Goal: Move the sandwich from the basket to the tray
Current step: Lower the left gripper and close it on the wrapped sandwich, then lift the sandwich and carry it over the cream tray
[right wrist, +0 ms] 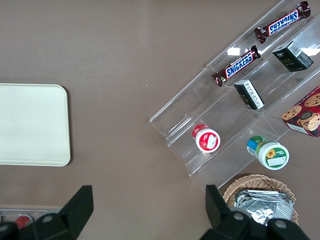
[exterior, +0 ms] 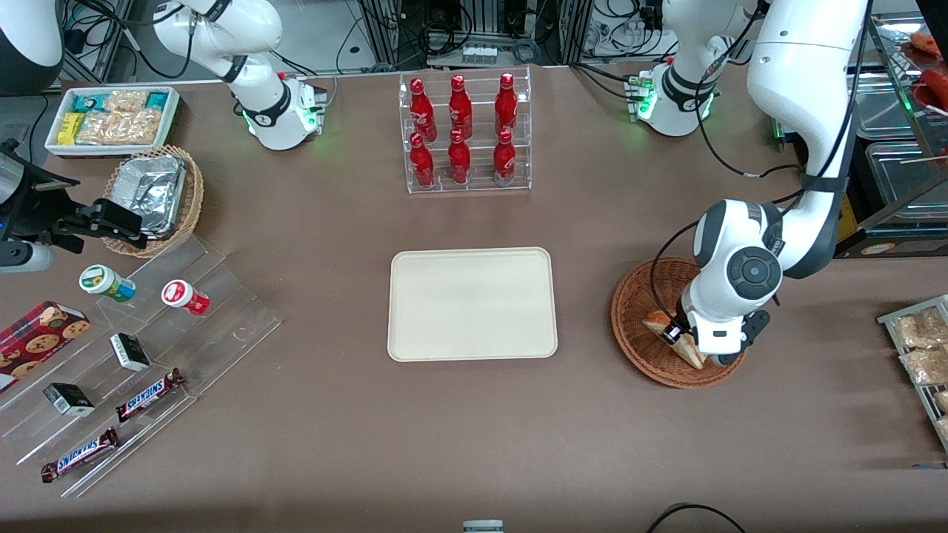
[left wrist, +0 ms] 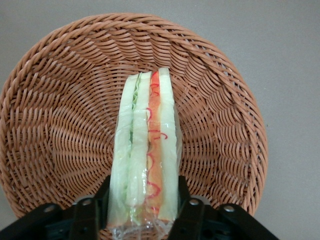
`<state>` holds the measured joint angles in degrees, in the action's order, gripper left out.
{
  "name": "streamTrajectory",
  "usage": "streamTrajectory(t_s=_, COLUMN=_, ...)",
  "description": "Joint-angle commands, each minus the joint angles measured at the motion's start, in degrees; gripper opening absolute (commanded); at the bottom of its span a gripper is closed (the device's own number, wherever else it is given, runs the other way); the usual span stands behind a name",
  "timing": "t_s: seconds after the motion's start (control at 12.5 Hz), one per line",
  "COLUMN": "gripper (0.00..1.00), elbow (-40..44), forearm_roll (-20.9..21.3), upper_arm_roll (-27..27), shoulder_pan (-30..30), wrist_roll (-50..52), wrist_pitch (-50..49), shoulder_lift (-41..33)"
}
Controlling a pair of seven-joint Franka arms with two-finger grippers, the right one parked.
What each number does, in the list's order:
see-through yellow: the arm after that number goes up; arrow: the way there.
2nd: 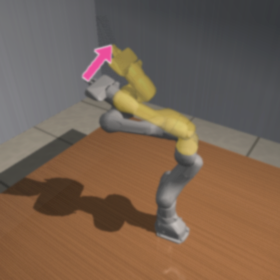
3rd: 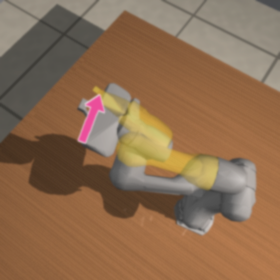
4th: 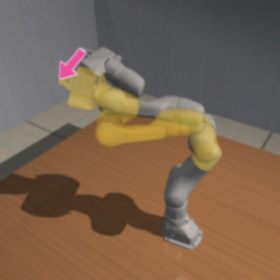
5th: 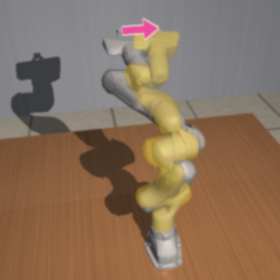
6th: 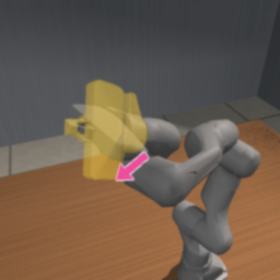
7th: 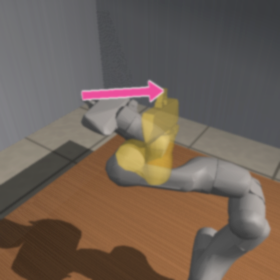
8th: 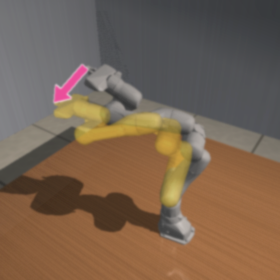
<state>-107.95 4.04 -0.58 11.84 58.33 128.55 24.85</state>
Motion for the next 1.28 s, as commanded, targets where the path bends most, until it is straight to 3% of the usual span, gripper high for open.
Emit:
streamTrajectory(t_s=0.0, gripper=0.0, elbow=1.14, forearm_roll=0.97, upper_arm_roll=0.14, shoulder_pan=0.29, wrist_roll=0.29, wrist_pitch=-4.07, shoulder_lift=-2.0)
streamTrajectory(t_s=0.24, gripper=0.0, elbow=7.55, forearm_roll=0.8, upper_arm_roll=-0.55, shoulder_pan=0.29, wrist_roll=-0.24, wrist_pitch=-13.47, shoulder_lift=-2.87)
streamTrajectory(t_s=0.56, gripper=0.0, elbow=19.85, forearm_roll=0.8, upper_arm_roll=-8.35, shoulder_pan=0.29, wrist_roll=-0.68, wrist_pitch=-25.79, shoulder_lift=-3.32)
streamTrajectory(t_s=0.8, gripper=0.0, elbow=21.46, forearm_roll=1.76, upper_arm_roll=-15.12, shoulder_pan=0.37, wrist_roll=-1.46, wrist_pitch=-25.1, shoulder_lift=-2.27)
streamTrajectory(t_s=0.96, gripper=0.0, elbow=25.04, forearm_roll=5.61, upper_arm_roll=-20.92, shoulder_pan=0.72, wrist_roll=-1.3, wrist_pitch=-23.35, shoulder_lift=1.84)
streamTrajectory(t_s=1.2, gripper=0.0, elbow=30.76, forearm_roll=9.31, upper_arm_roll=-21.65, shoulder_pan=7.91, wrist_roll=0.37, wrist_pitch=-22.38, shoulder_lift=8.44)
